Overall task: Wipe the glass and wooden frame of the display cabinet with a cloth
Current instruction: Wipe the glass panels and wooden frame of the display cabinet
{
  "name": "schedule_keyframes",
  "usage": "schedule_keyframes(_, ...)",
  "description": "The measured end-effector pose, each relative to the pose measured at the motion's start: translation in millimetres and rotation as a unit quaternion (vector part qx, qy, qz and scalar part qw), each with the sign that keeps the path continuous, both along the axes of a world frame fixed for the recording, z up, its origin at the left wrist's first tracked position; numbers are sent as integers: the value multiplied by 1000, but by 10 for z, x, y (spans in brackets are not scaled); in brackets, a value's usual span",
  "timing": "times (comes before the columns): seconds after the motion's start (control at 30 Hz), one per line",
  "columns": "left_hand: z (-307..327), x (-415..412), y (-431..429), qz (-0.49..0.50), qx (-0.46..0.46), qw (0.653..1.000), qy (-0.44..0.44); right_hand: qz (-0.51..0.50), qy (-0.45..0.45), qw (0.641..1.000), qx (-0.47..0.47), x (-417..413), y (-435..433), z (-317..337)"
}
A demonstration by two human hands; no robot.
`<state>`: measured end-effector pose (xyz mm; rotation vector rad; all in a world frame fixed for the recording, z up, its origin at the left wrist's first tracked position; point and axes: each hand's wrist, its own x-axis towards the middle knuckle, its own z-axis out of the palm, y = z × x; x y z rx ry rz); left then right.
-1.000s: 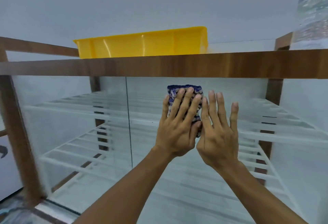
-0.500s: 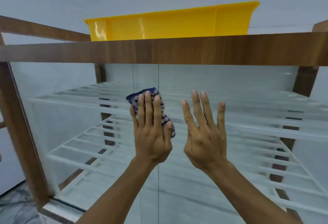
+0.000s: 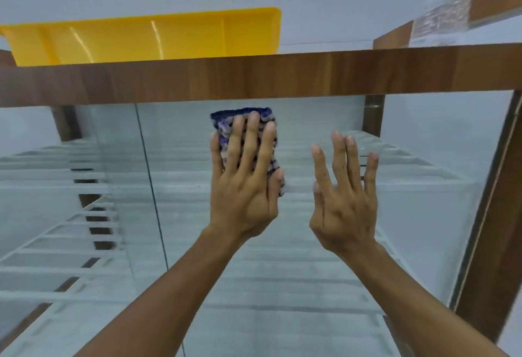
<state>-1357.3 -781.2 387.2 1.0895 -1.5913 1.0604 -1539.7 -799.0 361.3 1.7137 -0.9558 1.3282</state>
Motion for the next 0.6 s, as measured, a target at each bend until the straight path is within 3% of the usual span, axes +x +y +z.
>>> schedule_keyframes(0.17,-328,-567,-11,-23,27,994,-99,-23,-19,999,12,-592,-43,36)
schedule_keyframes(0.33,-70,-1152,-91,-25,-1,999,-37,-29,1,1000,10,-946,-67,4)
schedule_keyframes(0.53,-291,-1445,-73,-36,24,994,-99,-83,-3,996,21,-1442,-22,101)
schedule_keyframes(0.6,-249,-1585,-85,-30,11,996,-79,-94,-4,995,17,-1642,25,124)
